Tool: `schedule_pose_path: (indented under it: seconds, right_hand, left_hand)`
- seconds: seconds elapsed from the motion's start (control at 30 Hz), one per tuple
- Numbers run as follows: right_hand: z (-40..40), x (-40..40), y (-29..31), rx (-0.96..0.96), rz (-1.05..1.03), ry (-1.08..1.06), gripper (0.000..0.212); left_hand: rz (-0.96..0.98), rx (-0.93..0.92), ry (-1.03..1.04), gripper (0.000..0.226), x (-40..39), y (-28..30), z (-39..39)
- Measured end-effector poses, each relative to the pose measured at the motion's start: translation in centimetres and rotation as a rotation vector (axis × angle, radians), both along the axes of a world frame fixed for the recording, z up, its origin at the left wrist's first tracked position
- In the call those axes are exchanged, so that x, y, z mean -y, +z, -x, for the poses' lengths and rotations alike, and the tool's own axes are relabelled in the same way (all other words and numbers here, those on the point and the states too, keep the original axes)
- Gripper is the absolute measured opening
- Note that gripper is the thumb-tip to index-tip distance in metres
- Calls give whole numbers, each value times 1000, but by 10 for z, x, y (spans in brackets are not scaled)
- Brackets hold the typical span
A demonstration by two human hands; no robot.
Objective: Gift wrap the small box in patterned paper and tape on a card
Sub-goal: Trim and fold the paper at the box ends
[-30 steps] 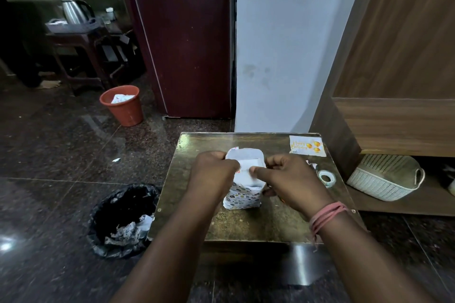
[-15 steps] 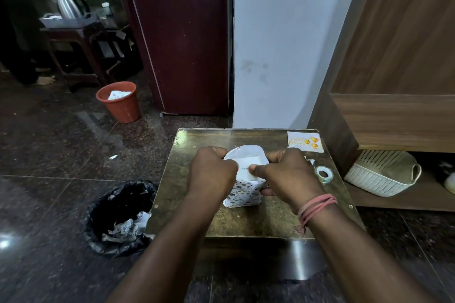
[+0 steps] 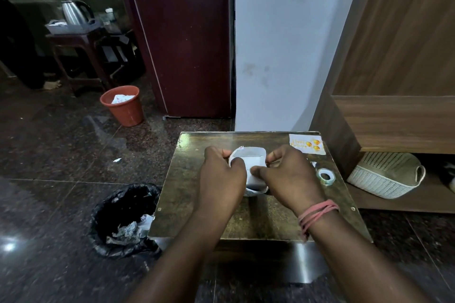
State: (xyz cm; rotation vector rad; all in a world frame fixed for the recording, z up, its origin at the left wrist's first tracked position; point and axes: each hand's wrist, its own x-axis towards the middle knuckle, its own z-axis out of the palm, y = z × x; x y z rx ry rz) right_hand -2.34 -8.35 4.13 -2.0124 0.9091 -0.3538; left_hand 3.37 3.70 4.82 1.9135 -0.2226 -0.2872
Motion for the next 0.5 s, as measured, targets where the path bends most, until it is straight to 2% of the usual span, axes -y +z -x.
schedule_pose_path:
  seconds: [0.07, 0.17, 0.23, 0.33, 0.5]
  right_hand:
    - [0, -1, -1, 34, 51, -8, 20]
    - [1, 0, 0, 109, 72, -16, 13]
    - [2, 1, 1, 95, 79, 18, 20]
    - [5, 3, 2, 56, 102, 109, 38]
    - [6, 25, 4, -28, -41, 290, 29]
  left_hand:
    - [-6, 6, -28, 13, -1, 2, 1]
    - [64, -68, -60, 31, -2, 9, -2]
    - [110, -117, -64, 36, -3, 5, -7]
    - [131, -135, -100, 31, -4, -2, -11]
    - [81, -111, -138, 32, -6, -15, -17]
